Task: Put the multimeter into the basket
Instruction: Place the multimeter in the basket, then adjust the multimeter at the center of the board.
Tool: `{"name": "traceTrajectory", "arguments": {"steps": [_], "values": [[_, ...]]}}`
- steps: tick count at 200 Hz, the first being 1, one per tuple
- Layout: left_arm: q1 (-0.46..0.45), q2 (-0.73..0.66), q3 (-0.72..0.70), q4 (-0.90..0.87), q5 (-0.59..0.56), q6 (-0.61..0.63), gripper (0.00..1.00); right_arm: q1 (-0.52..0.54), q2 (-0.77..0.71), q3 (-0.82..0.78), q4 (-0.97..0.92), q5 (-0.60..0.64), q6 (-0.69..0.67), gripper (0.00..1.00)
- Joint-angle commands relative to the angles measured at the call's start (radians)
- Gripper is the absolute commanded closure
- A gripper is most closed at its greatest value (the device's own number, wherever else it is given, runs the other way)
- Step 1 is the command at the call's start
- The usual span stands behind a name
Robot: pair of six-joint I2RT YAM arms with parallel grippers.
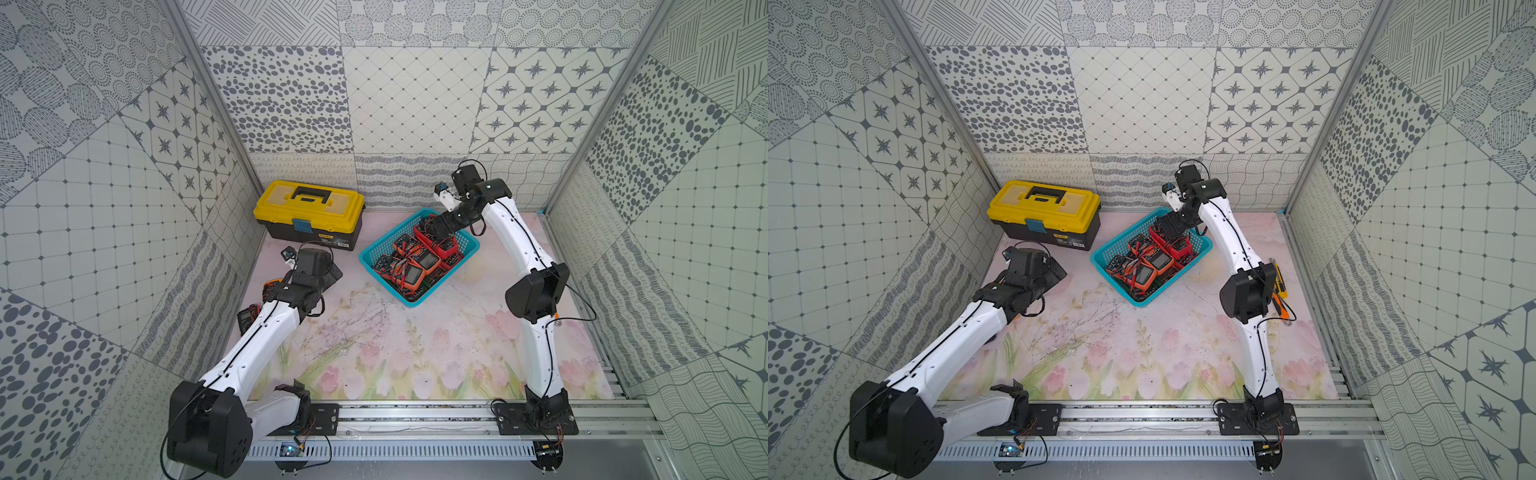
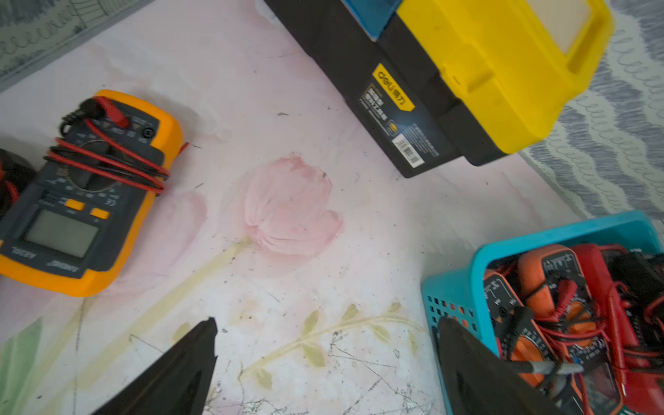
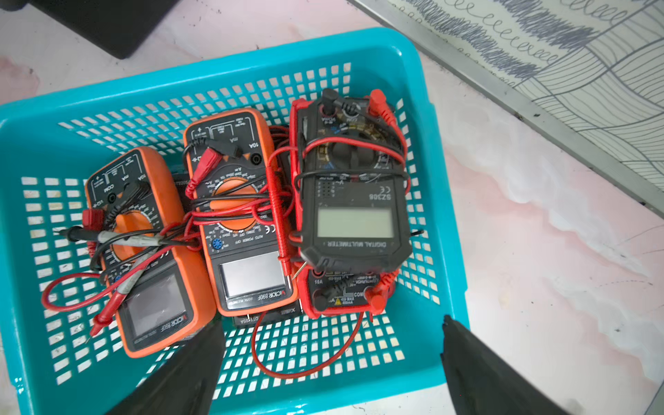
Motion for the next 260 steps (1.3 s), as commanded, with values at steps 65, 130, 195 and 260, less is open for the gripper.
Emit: {"name": "traceTrajectory", "arguments": {"steps": [65, 130, 195, 260], "values": [[0.38, 0.085, 0.1, -0.234, 0.256, 0.352, 0.03, 0.029, -0.361, -0.452, 0.327, 0.095, 0.175, 0.01], [0.545, 0.322, 0.244, -0.308, 0.483, 0.607, 0.2, 0.029, -0.704, -0.922, 0.631, 0.219, 0.273, 0.01], [0.544, 0.412, 0.316, -0.395, 0.466, 0.506, 0.29, 0.029, -0.828, -1.086, 0.723, 0.206, 0.299, 0.01], [0.443, 0.293, 0.202, -0.356, 0.272, 0.24, 0.25, 0.028, -0.836, -1.134, 0.757, 0.212, 0.278, 0.01]]}}
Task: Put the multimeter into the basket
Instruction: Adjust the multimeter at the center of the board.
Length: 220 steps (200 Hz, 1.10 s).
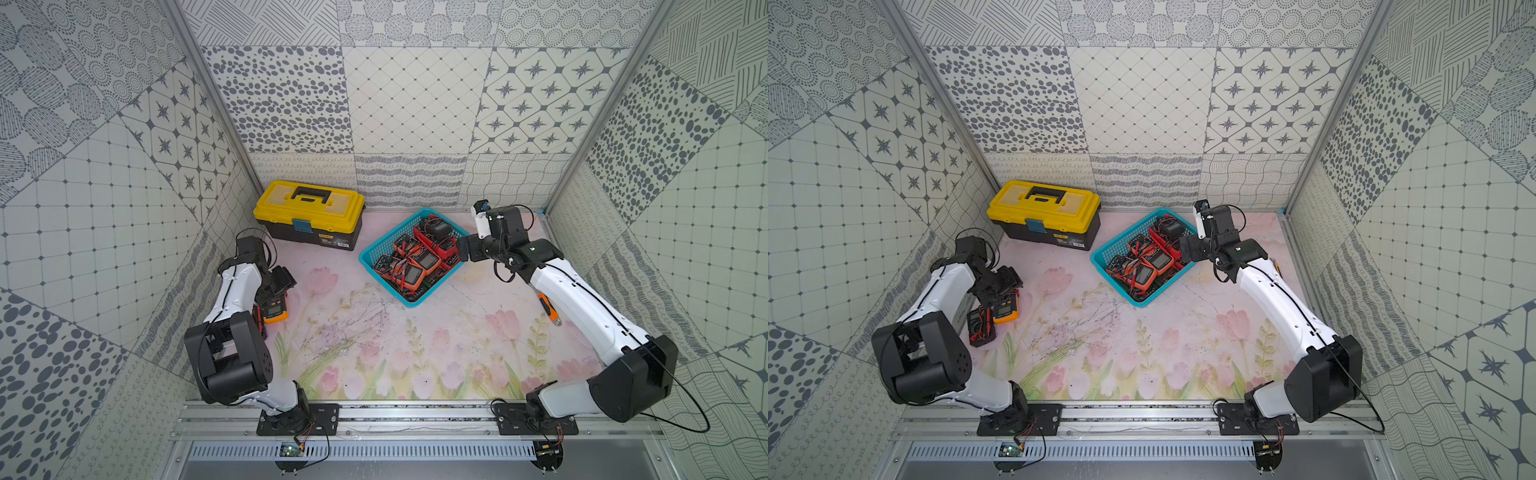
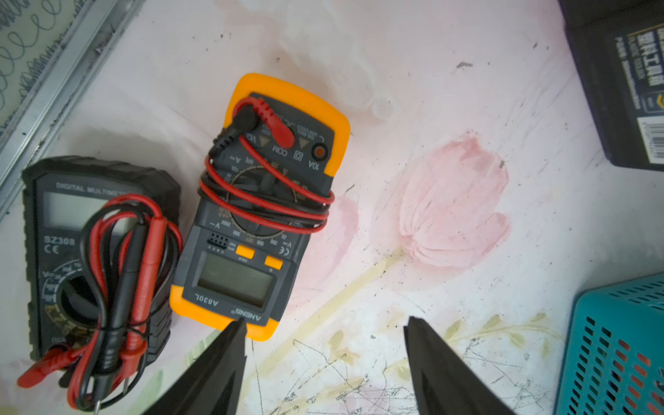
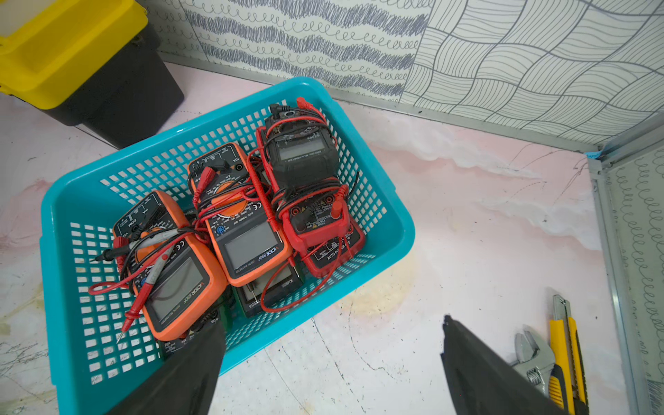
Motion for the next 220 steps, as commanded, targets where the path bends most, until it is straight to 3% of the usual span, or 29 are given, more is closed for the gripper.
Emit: {"name": "traceTrajectory", "arguments": {"steps": [1, 49, 75, 113, 152, 220], "values": [[-0.069, -0.064, -0.06, -0.02, -0.111, -0.185, 0.25, 0.0, -0.017, -0.014, 0.057, 0.011, -0.006, 0.01], [-0.12, -0.104, -0.119, -0.009, -0.238, -0.365, 0.22, -0.001, -0.035, -0.032, 0.061, 0.04, -0.02, 0.01], [-0.215, -0.116, -0.142, 0.045, -0.279, -0.45, 0.22, 0.0, -0.041, -0.043, 0.074, 0.045, -0.022, 0.01], [-0.301, -0.008, -0.178, 0.158, -0.208, -0.544, 0.22, -0.003, -0.025, -0.042, 0.081, 0.034, -0.018, 0.01], [-0.299, 0.079, -0.125, 0.149, -0.287, -0.465, 0.22, -0.004, -0.024, -0.039, 0.074, 0.039, -0.012, 0.01], [-0.181, 0.033, -0.125, 0.108, -0.339, -0.322, 0.21, -0.003, 0.0, -0.03, 0.074, 0.035, -0.008, 0.01]]}}
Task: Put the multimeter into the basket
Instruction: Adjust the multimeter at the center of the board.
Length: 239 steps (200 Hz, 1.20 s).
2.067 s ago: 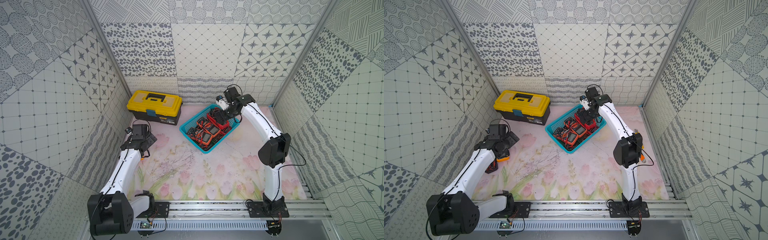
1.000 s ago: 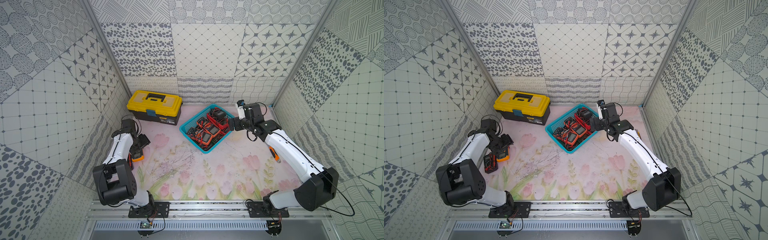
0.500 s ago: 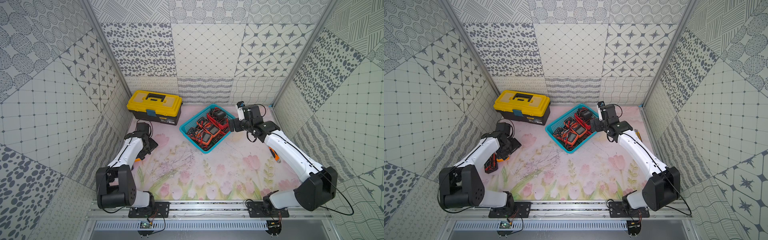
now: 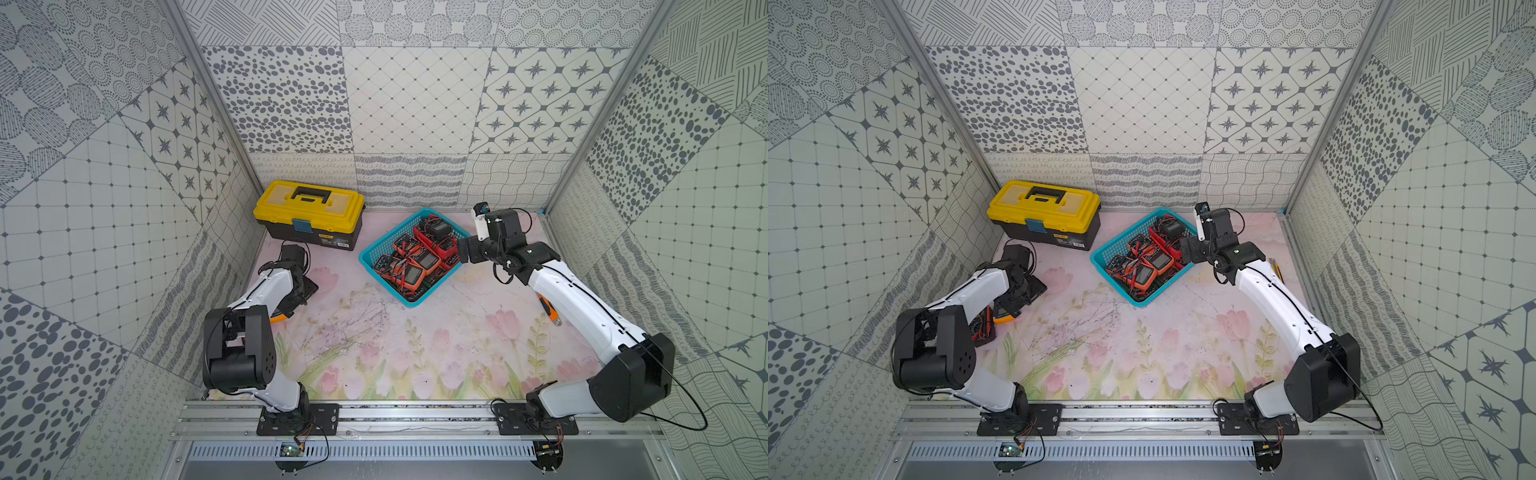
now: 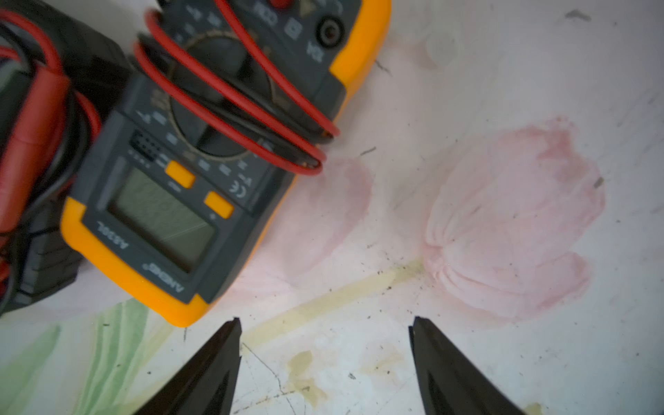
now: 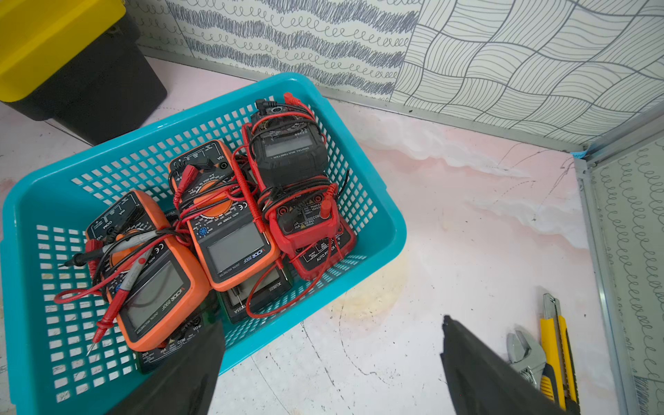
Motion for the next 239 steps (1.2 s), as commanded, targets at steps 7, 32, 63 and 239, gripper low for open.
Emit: {"name": "traceTrajectory", "arguments": {"steps": [7, 32, 63, 239], "values": [[0.054, -0.024, 0.008, -0.022, -0.077, 0.101, 0.21, -0.002, 0.002, 0.01, 0.037, -0.001, 0.006, 0.01], [0.081, -0.027, 0.003, -0.016, -0.085, 0.125, 0.2, -0.001, 0.006, 0.012, 0.035, -0.007, 0.009, 0.01], [0.138, -0.013, 0.006, -0.011, -0.099, 0.161, 0.2, -0.001, -0.007, 0.006, 0.035, 0.001, 0.006, 0.01], [0.019, 0.14, 0.072, -0.016, 0.187, 0.261, 0.21, -0.001, 0.005, 0.009, 0.038, -0.016, -0.002, 0.01]]}}
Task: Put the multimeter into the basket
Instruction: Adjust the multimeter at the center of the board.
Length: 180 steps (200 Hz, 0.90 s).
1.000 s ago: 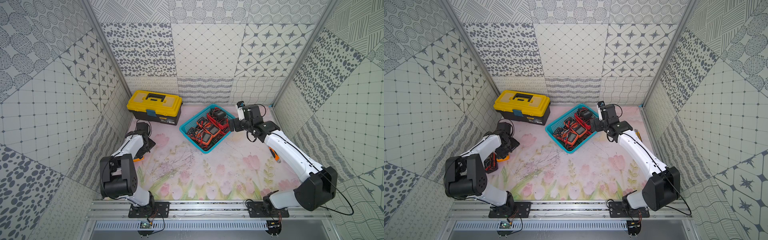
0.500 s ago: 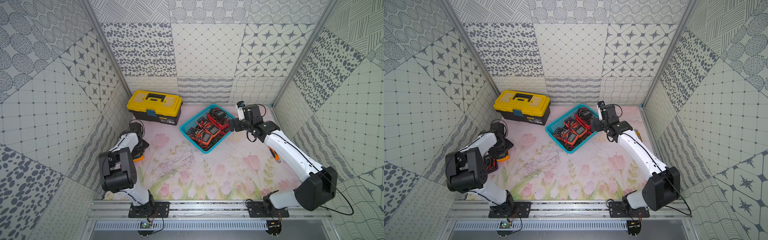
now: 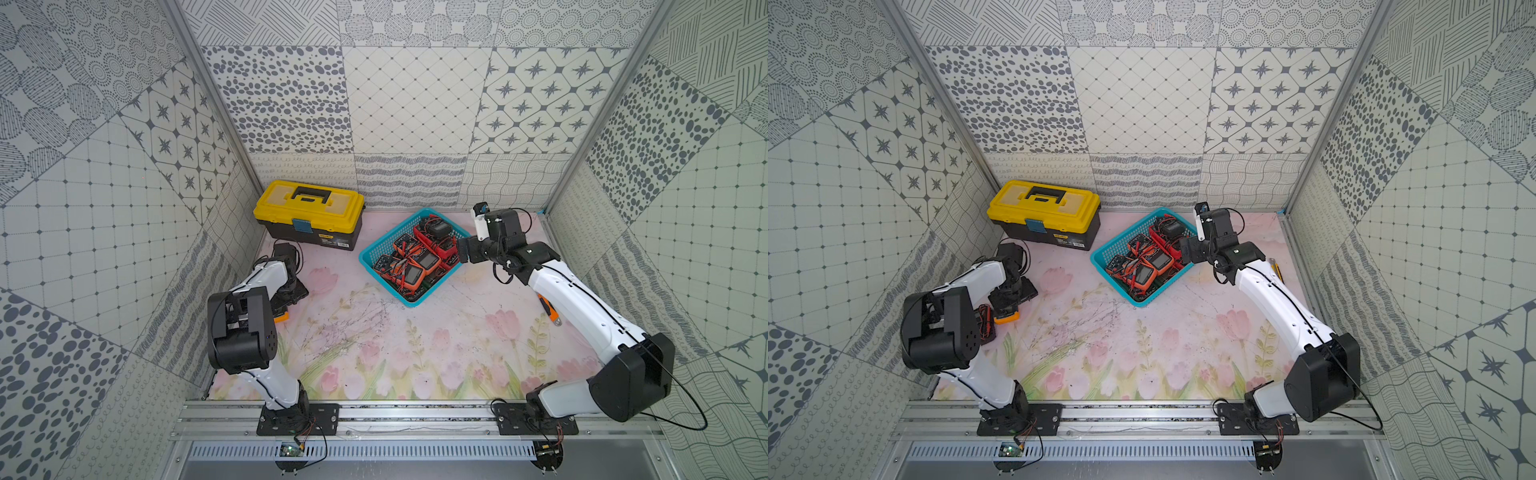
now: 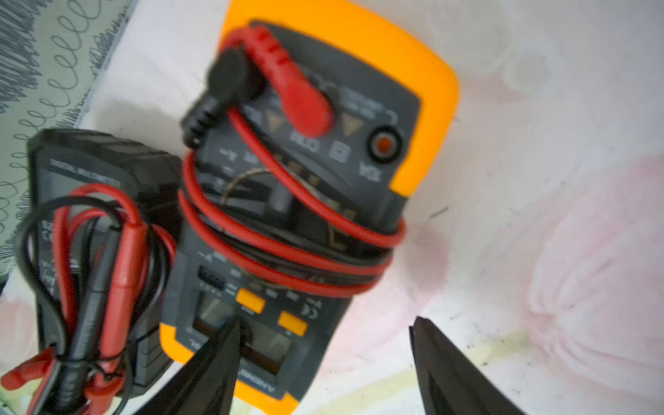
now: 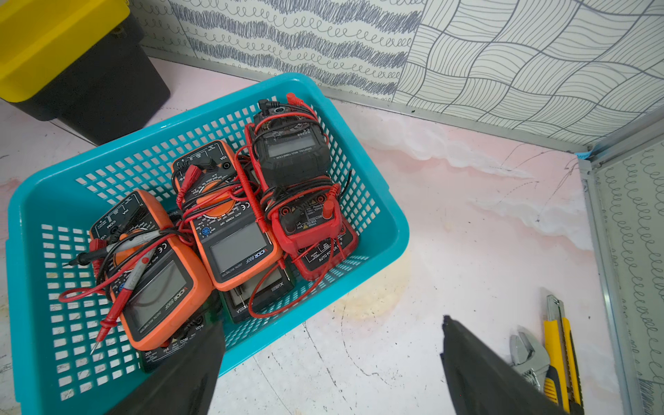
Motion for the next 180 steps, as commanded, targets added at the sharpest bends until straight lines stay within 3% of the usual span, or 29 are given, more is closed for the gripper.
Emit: {"name": "traceTrajectory", "arguments": {"steps": [1, 45, 141, 180], "values": [[-0.036, -0.002, -0.007, 0.017, 0.254, -0.006, 0.21, -0.002, 0.005, 0.008, 0.037, -0.008, -0.004, 0.01], [-0.015, -0.053, 0.018, -0.052, 0.17, 0.029, 0.18, -0.001, 0.015, 0.006, 0.043, -0.015, -0.003, 0.01], [0.045, -0.11, 0.086, -0.195, -0.006, -0.088, 0.19, -0.002, 0.027, -0.001, 0.039, 0.036, -0.025, 0.01], [0.096, -0.091, 0.065, -0.194, 0.007, -0.118, 0.18, -0.007, 0.028, -0.006, 0.041, 0.012, -0.031, 0.01]]}}
